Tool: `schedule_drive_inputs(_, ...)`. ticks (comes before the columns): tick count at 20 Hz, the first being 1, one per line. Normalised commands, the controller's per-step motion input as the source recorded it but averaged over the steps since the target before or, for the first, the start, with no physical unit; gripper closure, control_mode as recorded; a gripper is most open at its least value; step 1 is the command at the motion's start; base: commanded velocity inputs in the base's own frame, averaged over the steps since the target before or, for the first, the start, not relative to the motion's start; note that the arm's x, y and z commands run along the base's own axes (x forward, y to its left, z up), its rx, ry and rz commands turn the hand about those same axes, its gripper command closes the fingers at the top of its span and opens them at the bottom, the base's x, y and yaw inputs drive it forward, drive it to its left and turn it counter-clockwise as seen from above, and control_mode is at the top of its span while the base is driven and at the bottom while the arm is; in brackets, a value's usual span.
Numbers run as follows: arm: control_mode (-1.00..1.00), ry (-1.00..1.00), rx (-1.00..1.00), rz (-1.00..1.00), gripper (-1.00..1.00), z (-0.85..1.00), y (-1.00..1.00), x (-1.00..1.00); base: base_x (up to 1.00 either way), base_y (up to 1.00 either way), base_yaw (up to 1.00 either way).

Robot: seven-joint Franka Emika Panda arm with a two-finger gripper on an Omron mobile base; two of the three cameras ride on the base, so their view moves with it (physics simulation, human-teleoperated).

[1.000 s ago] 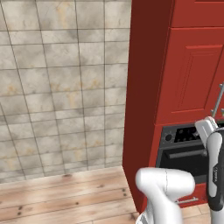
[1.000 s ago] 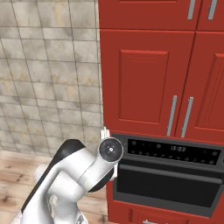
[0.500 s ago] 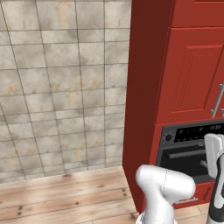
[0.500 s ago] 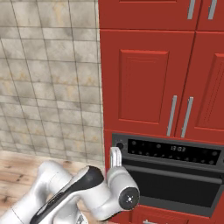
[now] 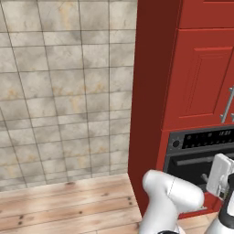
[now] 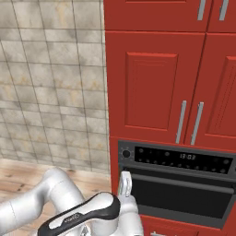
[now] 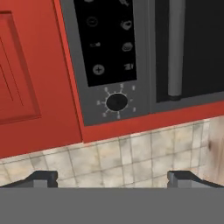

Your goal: Take the fish from the oven and place it on the plate on the counter.

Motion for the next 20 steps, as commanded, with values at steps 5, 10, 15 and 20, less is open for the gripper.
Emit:
schedule_drive_inputs(5,-1.0,0.0,0.02,0.0,-1.0,-0.43,-0.52,0.56,0.0,0.0,0.0)
schedule_drive_inputs(10,-1.0,0.01,0.0,0.0,-1.0,-0.35,-0.47,0.6,0.0,0.0,0.0)
schedule_drive_inputs(15,-1.0,0.01,0.0,0.0,-1.0,-0.42,-0.68,0.21,0.0,0.0,0.0)
schedule_drive_inputs(20,-1.0,0.0,0.0,0.0,-1.0,-0.49,-0.75,0.0,0.0,0.0,0.0)
